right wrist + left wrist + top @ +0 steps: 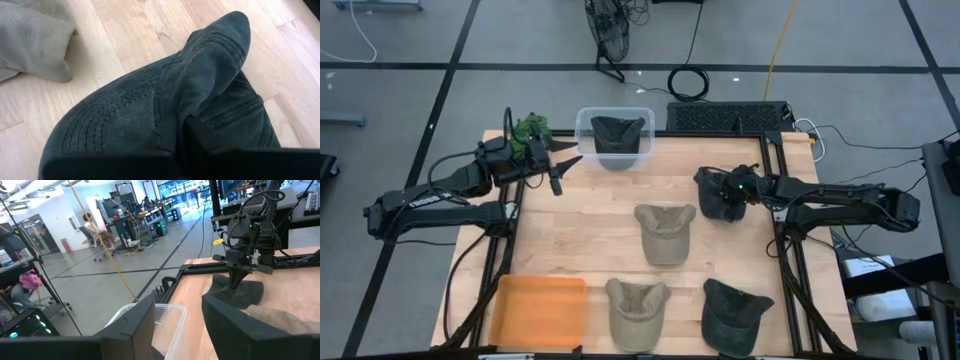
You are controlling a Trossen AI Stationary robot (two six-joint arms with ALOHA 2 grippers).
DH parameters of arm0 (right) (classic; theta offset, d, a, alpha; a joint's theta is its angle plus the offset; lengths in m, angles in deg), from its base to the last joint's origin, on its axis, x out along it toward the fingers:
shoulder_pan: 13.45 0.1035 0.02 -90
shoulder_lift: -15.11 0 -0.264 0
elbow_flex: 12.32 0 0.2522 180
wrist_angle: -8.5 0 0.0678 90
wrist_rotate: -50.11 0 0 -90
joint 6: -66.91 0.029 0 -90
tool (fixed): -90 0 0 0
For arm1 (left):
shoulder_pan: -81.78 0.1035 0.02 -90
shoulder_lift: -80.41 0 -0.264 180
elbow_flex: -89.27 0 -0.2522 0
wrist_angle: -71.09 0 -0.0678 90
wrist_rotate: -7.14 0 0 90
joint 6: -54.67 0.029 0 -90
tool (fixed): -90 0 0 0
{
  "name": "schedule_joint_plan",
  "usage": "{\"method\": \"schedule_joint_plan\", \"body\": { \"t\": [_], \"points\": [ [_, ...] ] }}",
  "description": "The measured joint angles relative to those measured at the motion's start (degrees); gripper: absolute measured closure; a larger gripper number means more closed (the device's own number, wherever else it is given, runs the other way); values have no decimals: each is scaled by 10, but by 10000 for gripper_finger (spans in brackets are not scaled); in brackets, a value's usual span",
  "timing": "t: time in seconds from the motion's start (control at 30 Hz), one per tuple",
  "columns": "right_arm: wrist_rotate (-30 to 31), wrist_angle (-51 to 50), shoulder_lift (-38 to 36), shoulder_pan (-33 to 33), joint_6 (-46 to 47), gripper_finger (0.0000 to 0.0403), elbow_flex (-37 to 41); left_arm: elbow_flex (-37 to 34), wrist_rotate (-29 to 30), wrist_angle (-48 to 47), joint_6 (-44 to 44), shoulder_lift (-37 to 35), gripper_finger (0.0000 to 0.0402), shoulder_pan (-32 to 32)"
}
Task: Pick & Place hat
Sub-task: Adjust the top black cap
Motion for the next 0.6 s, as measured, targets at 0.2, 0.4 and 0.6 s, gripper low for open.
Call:
{"method": "schedule_joint_plan", "body": {
  "t": [0.2,0.4,0.6],
  "points": [
    [1,0,-1,0,-1,400,0,0,0,-4,0,0,227,0],
    [53,1,-1,0,9,402,0,0,0,-4,0,0,227,0],
    [145,50,-1,-2,7,402,1,0,0,-4,0,0,227,0]
  ]
}}
